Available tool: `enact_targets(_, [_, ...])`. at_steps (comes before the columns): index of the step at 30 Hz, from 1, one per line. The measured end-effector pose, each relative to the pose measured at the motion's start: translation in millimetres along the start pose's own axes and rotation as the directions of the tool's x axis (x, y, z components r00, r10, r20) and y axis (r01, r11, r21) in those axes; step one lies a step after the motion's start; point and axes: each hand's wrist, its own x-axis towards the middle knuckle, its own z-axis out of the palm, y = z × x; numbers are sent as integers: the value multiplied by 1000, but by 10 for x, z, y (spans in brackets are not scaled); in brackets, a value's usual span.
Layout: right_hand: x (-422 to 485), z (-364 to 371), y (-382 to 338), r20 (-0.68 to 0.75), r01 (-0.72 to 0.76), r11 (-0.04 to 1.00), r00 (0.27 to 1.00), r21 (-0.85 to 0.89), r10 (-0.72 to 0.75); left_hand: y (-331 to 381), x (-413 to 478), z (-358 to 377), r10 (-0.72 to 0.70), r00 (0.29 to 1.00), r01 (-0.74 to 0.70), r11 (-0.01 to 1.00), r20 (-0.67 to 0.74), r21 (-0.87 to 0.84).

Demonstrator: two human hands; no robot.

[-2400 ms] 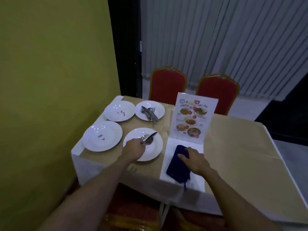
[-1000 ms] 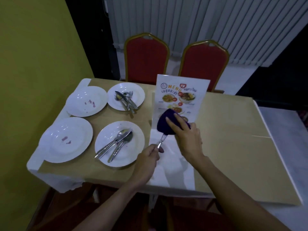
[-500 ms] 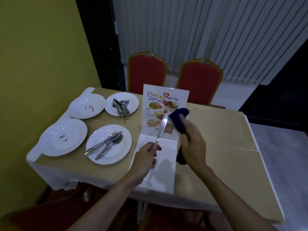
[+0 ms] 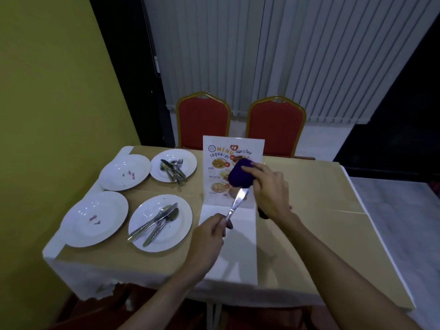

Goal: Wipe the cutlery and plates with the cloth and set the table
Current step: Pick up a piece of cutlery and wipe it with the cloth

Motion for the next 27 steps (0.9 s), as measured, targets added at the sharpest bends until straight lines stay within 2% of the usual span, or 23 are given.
enact_targets(1, [83,-43,-58,78,-169,947,985,273,154,14,0,-6,-40,999,39,995,-9,-89])
enact_targets(2, [110,-76,-118,194,-345,771,939,535,285,32,22,-25,-81,997,77,981,-14,-178])
enact_targets(3, [82,-106,-190,352,-502,529,862,684,363,55,61,-66,-122,993,118,962,-2,-247])
enact_targets(4, [24,-123,-223,515,-619,318,780,718,355,74,103,-93,-170,985,169,939,24,-300])
enact_targets(5, [-56,-124,-225,628,-682,187,727,707,278,93,133,-121,-219,974,225,909,57,-352])
enact_targets(6, [-125,-107,-225,678,-699,142,715,701,172,105,157,-170,-256,962,270,877,91,-398])
enact_targets(8, [-219,-73,-188,679,-670,145,734,728,-22,105,209,-216,-315,942,334,842,118,-424])
enact_targets(11, [-279,-57,-194,608,-549,290,773,784,-180,80,255,-246,-316,933,360,821,171,-444])
enact_targets(13, [-339,-28,-264,569,-513,308,812,801,-128,82,251,-253,-295,921,383,801,254,-459])
enact_targets(15, [-389,8,-327,505,-477,323,863,818,-6,96,275,-253,-255,923,369,800,289,-474])
enact_targets(19, [-467,-12,-388,419,-423,416,902,805,105,287,504,-348,-112,994,106,861,17,-497])
enact_targets(22, [-494,-85,-423,417,-412,439,904,798,90,511,713,-354,24,1000,-27,943,-15,-330])
enact_targets(24, [-509,-122,-429,418,-418,426,903,802,100,626,831,-300,64,997,-71,963,-34,-258])
enact_targets(27, [-614,-124,-356,455,-453,439,884,776,108,779,970,-258,0,995,-35,935,-100,-352])
